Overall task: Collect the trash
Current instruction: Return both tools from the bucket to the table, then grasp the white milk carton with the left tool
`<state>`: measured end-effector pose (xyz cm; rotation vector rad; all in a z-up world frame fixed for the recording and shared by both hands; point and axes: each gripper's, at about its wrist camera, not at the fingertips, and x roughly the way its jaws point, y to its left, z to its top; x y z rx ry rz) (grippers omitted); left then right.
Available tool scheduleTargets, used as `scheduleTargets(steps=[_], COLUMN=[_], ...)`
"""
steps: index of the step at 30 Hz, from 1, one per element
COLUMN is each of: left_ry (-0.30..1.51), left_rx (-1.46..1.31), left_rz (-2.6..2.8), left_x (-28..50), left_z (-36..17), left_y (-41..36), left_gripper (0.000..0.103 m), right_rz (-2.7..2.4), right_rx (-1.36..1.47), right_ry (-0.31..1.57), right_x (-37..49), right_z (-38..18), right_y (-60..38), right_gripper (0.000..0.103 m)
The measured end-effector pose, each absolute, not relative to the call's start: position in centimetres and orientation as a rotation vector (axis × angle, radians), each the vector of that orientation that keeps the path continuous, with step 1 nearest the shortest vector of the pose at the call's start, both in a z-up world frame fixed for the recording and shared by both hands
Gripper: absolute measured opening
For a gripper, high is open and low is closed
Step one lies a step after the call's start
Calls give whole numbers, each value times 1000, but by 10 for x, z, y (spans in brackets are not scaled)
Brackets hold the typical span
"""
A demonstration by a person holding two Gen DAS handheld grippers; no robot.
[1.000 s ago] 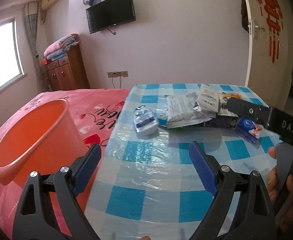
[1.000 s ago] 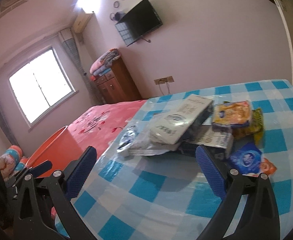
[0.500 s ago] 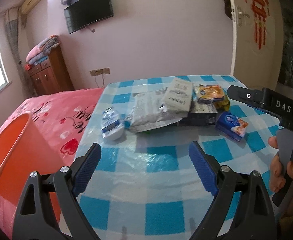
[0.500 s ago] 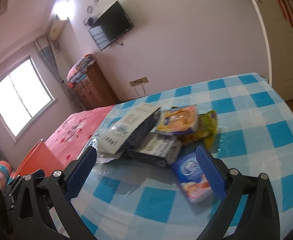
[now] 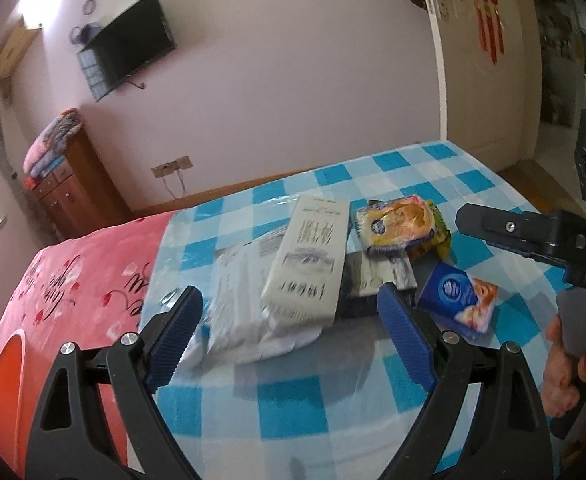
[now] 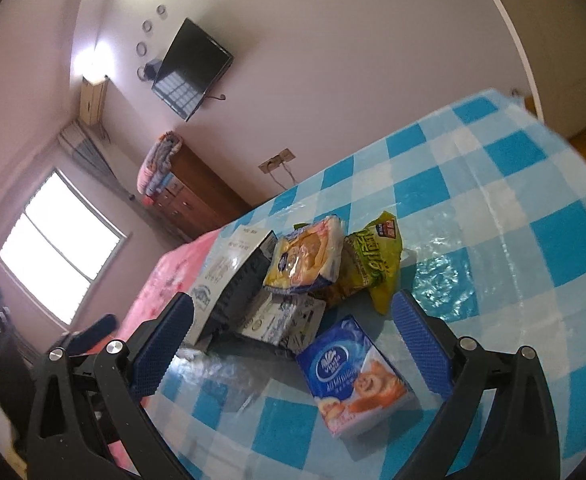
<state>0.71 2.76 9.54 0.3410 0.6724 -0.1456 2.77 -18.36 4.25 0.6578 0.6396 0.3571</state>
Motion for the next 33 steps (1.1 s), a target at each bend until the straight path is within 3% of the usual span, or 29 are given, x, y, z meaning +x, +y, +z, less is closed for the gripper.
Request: scheduleTargets(steps=[8, 11, 17, 21, 33], left_ry=[758, 780, 813, 843, 835], left_rx=[387, 380, 356, 328, 261], left_rz=[-164, -152, -152, -170, -186], left_x=[57, 72, 90, 96, 75], left_z=[79, 74, 66, 61, 64], left_y=[10, 11, 14, 16, 19], left_gripper=[90, 89, 76, 58, 57], right_rz=[415, 420, 435, 427, 366], right_rx=[769, 768, 765, 735, 626], right_ry=[658, 659, 670, 684, 762], right_x=[47, 50, 53, 54, 56], right_z=[36, 36, 34, 33, 26], right_y=[-194, -194, -193, -191, -180], right_gripper=[96, 85, 76, 76, 78])
